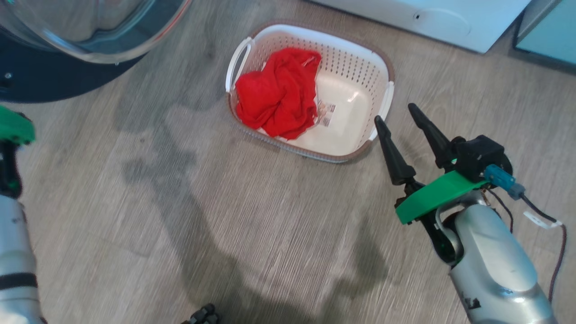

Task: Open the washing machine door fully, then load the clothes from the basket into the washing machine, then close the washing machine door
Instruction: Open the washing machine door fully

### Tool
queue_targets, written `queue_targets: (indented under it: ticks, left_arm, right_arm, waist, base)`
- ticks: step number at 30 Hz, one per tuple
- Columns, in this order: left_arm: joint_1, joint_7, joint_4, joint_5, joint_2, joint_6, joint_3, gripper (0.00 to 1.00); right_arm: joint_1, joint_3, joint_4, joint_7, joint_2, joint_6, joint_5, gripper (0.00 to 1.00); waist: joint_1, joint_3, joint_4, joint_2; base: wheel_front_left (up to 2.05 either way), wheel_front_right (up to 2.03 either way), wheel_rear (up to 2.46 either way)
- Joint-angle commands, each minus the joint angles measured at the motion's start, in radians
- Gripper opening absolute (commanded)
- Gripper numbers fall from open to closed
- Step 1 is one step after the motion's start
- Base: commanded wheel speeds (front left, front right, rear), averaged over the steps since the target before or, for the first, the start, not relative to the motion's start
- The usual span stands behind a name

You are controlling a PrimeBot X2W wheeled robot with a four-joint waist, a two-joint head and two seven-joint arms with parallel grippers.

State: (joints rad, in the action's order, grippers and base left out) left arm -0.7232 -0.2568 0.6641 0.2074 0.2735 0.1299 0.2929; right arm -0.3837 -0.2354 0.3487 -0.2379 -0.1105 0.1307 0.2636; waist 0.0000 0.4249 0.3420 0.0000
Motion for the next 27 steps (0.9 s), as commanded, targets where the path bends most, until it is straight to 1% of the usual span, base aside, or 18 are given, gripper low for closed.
queue_targets:
  ticks: [1, 8, 14, 19, 24, 27]
  left_arm:
    - [0.024, -0.005, -0.040, -0.013, 0.046, 0.001, 0.005, 0.00]
    - [0.126, -0.005, -0.088, -0.017, 0.007, 0.001, -0.119, 0.00]
    - [0.245, -0.005, -0.151, 0.004, -0.014, 0.001, -0.190, 0.00]
    - [0.357, -0.005, -0.222, 0.031, -0.035, 0.001, -0.208, 0.00]
    - [0.462, -0.005, -0.311, 0.045, -0.072, 0.001, -0.183, 0.00]
    - [0.522, -0.005, -0.372, 0.044, -0.103, 0.001, -0.163, 0.00]
  right_arm:
    - [-0.010, -0.030, -0.021, -0.009, 0.025, 0.000, 0.011, 1.00]
    - [0.006, -0.027, 0.020, -0.021, 0.040, 0.000, 0.052, 1.00]
    - [0.041, -0.018, 0.013, -0.023, 0.051, 0.000, 0.079, 1.00]
    - [0.087, -0.006, -0.013, -0.024, 0.056, 0.000, 0.086, 1.00]
    - [0.130, 0.007, -0.033, -0.024, 0.057, 0.000, 0.085, 1.00]
    - [0.156, 0.013, -0.045, -0.024, 0.058, 0.000, 0.084, 1.00]
  waist:
    - [0.0000, -0.031, -0.010, 0.0000]
    - [0.0000, -0.141, -0.050, 0.0000]
    - [0.0000, -0.246, -0.112, 0.0000]
    - [0.0000, -0.316, -0.177, 0.0000]
    - [0.0000, -0.373, -0.242, 0.0000]
    - [0.0000, -0.399, -0.276, 0.0000]
  base:
    - [0.00, 0.00, 0.00]
    - [0.00, 0.00, 0.00]
    - [0.00, 0.00, 0.00]
    - [0.00, 0.00, 0.00]
    - [0.00, 0.00, 0.00]
    - [0.00, 0.00, 0.00]
